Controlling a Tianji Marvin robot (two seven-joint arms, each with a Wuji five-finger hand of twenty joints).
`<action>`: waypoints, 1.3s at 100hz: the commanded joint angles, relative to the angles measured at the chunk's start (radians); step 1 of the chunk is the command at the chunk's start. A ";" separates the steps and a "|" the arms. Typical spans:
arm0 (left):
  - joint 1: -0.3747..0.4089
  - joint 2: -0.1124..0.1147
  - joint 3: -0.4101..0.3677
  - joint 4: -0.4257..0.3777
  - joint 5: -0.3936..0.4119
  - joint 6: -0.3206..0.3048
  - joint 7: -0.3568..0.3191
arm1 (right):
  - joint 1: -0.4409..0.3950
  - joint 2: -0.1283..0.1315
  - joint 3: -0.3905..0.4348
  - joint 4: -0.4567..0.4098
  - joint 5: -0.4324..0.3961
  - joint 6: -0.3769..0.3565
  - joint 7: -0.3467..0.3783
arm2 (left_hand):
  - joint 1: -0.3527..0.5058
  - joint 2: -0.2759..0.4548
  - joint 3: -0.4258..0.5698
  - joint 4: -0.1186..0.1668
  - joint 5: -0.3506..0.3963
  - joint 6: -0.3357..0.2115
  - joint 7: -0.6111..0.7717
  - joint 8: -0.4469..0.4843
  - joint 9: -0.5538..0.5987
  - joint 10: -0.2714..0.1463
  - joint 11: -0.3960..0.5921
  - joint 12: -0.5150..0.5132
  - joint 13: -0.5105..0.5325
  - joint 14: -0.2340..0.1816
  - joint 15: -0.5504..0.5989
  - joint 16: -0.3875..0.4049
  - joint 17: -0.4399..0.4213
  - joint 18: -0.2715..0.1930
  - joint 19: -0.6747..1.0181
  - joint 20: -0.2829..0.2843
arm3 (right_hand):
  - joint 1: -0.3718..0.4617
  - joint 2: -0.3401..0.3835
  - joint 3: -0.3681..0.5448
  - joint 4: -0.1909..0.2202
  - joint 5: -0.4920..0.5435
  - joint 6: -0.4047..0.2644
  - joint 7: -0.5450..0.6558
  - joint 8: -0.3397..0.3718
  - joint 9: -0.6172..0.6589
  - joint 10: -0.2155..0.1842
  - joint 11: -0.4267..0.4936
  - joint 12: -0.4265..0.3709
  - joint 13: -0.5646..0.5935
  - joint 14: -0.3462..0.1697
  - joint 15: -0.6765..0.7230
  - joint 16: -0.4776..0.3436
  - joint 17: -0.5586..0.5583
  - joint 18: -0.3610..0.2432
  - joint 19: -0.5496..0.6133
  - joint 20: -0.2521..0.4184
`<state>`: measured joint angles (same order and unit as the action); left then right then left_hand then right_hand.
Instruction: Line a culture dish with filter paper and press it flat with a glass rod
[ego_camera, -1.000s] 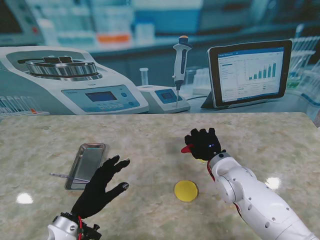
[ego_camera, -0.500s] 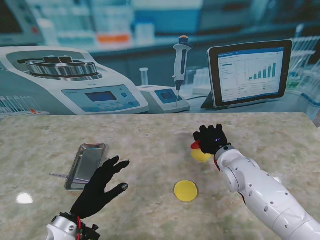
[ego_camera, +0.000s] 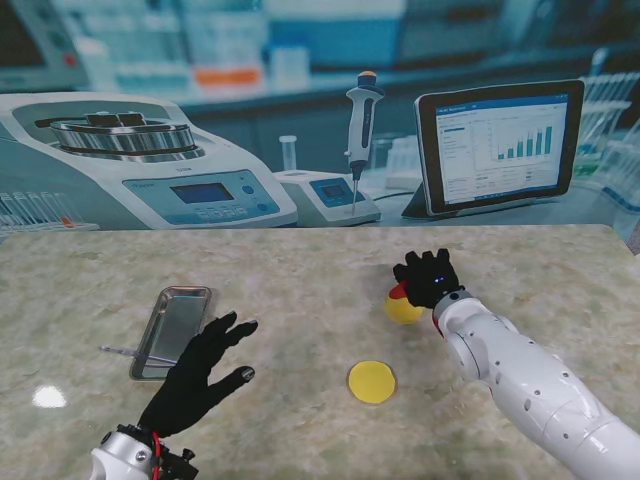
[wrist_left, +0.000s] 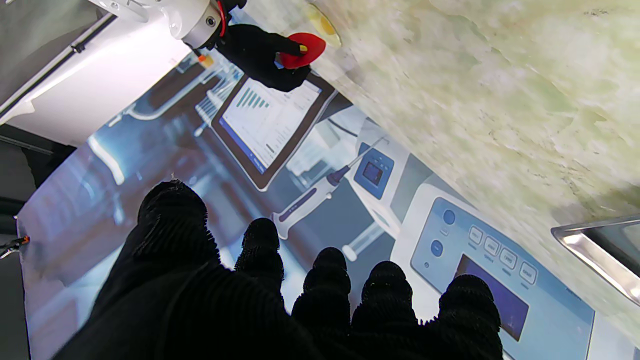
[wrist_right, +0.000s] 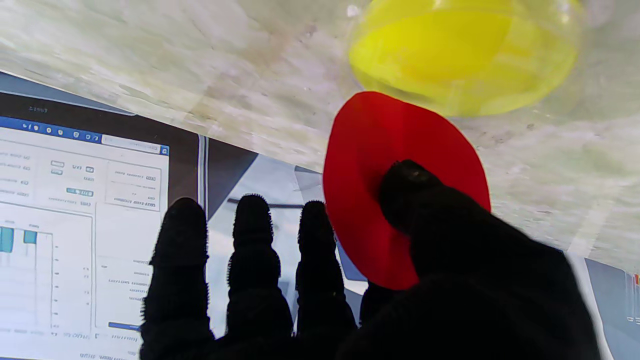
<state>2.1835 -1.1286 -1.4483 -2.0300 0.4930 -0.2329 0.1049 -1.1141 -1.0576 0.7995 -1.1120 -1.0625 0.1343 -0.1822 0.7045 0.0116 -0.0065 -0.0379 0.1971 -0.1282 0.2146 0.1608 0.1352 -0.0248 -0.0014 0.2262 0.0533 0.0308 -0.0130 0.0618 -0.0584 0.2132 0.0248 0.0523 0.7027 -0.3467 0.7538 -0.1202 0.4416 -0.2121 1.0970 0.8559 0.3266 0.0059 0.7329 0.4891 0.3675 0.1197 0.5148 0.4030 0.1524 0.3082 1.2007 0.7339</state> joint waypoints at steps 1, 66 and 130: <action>0.006 0.002 -0.001 -0.005 0.002 0.000 -0.006 | 0.002 -0.005 -0.004 0.005 0.005 0.003 -0.001 | 0.015 0.012 -0.009 0.026 0.001 -0.025 0.017 0.009 -0.018 -0.010 0.007 0.023 -0.027 -0.022 -0.008 0.011 0.001 -0.019 -0.040 0.021 | -0.009 -0.036 0.032 -0.027 0.031 -0.019 0.028 0.000 0.005 -0.017 0.003 -0.001 0.032 -0.003 0.034 0.016 0.001 0.020 0.035 0.017; 0.011 0.004 -0.005 -0.008 0.010 0.003 -0.012 | 0.070 -0.023 -0.090 0.096 0.059 0.004 -0.056 | 0.013 0.012 -0.009 0.026 0.001 -0.025 0.017 0.008 -0.018 -0.012 0.007 0.023 -0.027 -0.023 -0.008 0.010 0.001 -0.018 -0.040 0.020 | -0.032 -0.061 0.059 -0.036 0.030 -0.021 0.043 0.009 0.010 -0.012 0.010 0.000 0.037 0.001 0.047 0.020 0.010 0.022 0.047 0.019; 0.015 0.004 -0.004 -0.008 0.012 0.002 -0.010 | 0.061 -0.008 -0.098 0.067 0.039 -0.013 0.006 | 0.013 0.012 -0.009 0.026 -0.008 -0.026 0.012 0.006 -0.018 -0.010 0.007 0.022 -0.027 -0.022 -0.008 0.010 0.001 -0.019 -0.040 0.019 | -0.148 -0.123 0.101 -0.034 -0.067 -0.026 -0.194 -0.106 -0.057 0.003 -0.023 -0.004 -0.008 0.004 0.023 0.019 -0.024 0.021 0.024 0.018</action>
<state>2.1897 -1.1264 -1.4524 -2.0319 0.5042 -0.2318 0.0981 -1.0429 -1.0713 0.7017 -1.0284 -1.0143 0.1226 -0.1867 0.7045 0.0116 -0.0065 -0.0379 0.1971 -0.1282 0.2146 0.1608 0.1352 -0.0248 -0.0014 0.2262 0.0534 0.0308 -0.0130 0.0618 -0.0584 0.2132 0.0248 0.0523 0.5893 -0.4341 0.8169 -0.1391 0.4180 -0.2593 0.9559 0.7559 0.3092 0.0059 0.7182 0.4891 0.3781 0.1143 0.5383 0.4132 0.1472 0.3083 1.2237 0.7343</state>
